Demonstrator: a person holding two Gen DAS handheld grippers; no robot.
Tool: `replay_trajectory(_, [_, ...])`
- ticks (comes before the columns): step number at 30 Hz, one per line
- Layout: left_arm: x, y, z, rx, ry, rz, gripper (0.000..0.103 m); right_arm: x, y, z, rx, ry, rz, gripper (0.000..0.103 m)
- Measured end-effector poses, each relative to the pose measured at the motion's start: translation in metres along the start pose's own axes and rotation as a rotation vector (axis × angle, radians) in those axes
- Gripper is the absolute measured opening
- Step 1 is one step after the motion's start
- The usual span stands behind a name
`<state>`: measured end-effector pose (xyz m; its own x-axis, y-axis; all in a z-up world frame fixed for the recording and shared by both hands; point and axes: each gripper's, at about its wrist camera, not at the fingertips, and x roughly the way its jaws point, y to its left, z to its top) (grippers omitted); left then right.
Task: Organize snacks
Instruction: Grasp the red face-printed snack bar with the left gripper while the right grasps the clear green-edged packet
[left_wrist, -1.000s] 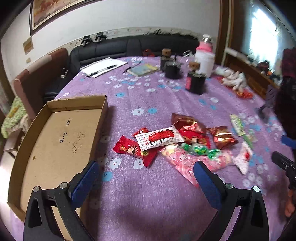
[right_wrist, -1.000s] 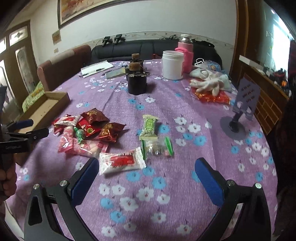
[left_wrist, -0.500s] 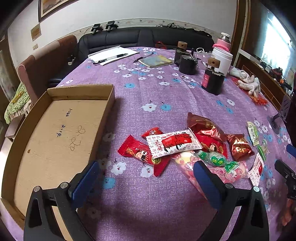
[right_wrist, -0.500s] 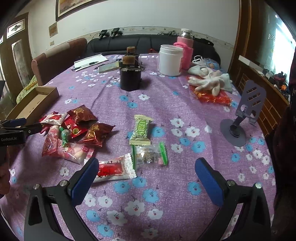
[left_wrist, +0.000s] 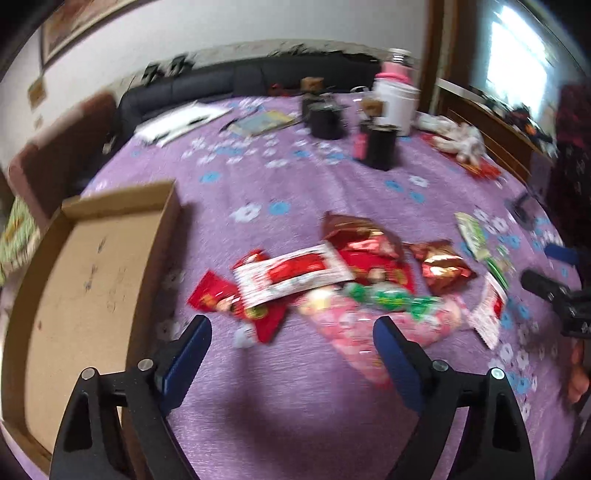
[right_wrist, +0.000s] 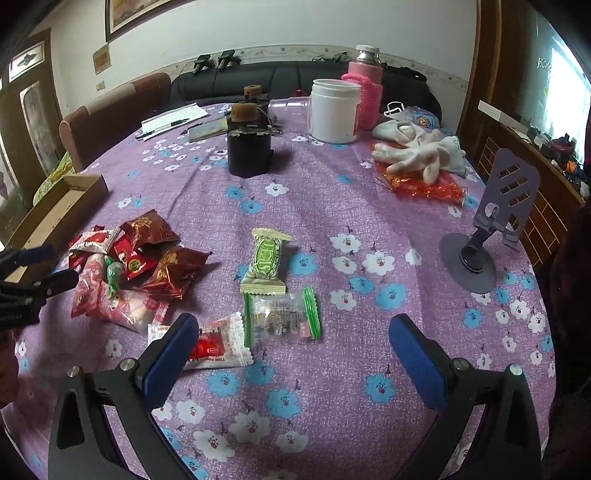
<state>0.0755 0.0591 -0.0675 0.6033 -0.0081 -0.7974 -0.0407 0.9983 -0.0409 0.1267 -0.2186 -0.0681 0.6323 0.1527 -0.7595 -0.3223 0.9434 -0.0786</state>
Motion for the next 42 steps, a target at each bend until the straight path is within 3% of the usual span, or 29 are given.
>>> replay_trajectory(10, [0.02, 0.019, 0.008, -0.081, 0.034, 0.087, 0.091, 0.01, -0.003, 0.003, 0.045, 0.005, 0.019, 0.103])
replay_trajectory(15, [0.037, 0.023, 0.016, -0.091, 0.066, 0.129, 0.073, 0.008, -0.002, 0.006, 0.037, -0.001, 0.023, 0.103])
replay_trajectory(19, [0.043, 0.03, 0.024, -0.082, 0.063, 0.165, 0.065, 0.007, -0.003, 0.007, 0.04, -0.002, 0.021, 0.103])
replay_trajectory(27, [0.037, 0.031, 0.015, -0.016, 0.056, 0.142, 0.059, 0.014, 0.0, 0.005, 0.032, 0.017, 0.046, 0.103])
replay_trajectory(30, [0.036, 0.034, 0.018, -0.044, 0.06, 0.119, 0.058, 0.016, 0.002, 0.007, 0.024, 0.011, 0.037, 0.102])
replay_trajectory(32, [0.039, 0.029, 0.02, -0.069, 0.077, 0.068, 0.057, 0.019, 0.003, 0.009, 0.024, 0.016, 0.037, 0.098])
replay_trajectory(36, [0.043, 0.0, 0.019, 0.004, 0.074, 0.084, 0.057, 0.027, 0.004, 0.009, 0.028, 0.045, 0.034, 0.09])
replay_trajectory(40, [0.039, 0.012, 0.018, -0.033, 0.067, 0.071, 0.057, 0.033, 0.001, 0.009, 0.025, 0.072, 0.025, 0.072])
replay_trajectory(42, [0.036, 0.023, 0.017, -0.053, 0.062, 0.077, 0.057, 0.036, -0.001, 0.009, 0.032, 0.082, 0.023, 0.07])
